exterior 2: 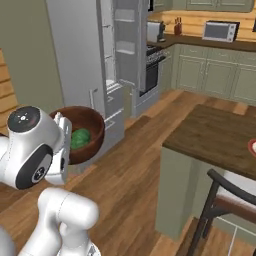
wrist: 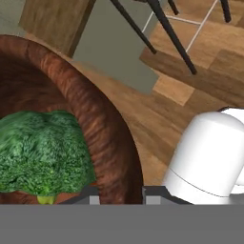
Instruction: Pick the chicken drumstick and broccoli from their plates and place them in the bowl. Then put the bowl in the fridge.
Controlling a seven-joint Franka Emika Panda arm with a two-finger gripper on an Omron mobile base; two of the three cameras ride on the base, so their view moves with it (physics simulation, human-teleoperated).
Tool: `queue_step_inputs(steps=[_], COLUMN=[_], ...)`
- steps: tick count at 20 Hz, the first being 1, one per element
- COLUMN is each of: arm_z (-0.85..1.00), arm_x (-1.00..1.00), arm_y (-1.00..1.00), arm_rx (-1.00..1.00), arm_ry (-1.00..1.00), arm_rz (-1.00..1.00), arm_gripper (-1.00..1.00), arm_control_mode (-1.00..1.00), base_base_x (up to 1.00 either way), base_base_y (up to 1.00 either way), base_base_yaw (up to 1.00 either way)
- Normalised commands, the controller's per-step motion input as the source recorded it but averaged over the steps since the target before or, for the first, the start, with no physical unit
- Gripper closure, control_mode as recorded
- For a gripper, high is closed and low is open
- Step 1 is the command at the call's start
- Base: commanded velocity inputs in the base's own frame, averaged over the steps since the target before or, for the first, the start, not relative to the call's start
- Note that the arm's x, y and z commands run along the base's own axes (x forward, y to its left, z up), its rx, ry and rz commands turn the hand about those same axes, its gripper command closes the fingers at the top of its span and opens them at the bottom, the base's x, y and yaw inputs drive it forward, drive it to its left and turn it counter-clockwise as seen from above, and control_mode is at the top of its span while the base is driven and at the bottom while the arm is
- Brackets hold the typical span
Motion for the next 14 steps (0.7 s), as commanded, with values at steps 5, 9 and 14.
queue_step_inputs(steps=[5,9,14], arm_z=[0.0,0.0,0.0], arm_x=[0.0,0.0,0.0], arm_y=[0.0,0.0,0.0], arm_rx=[0.0,0.0,0.0], arm_ry=[0.0,0.0,0.0], arm_rz=[0.0,0.0,0.0], arm_gripper=[1.0,1.0,1.0], arm_control_mode=[1.0,1.0,1.0], base_base_x=[0.8,0.96,0.81], base_base_y=[0.61,0.78,0.31], base_base_yaw=[-0.46,-0.41,-0.34])
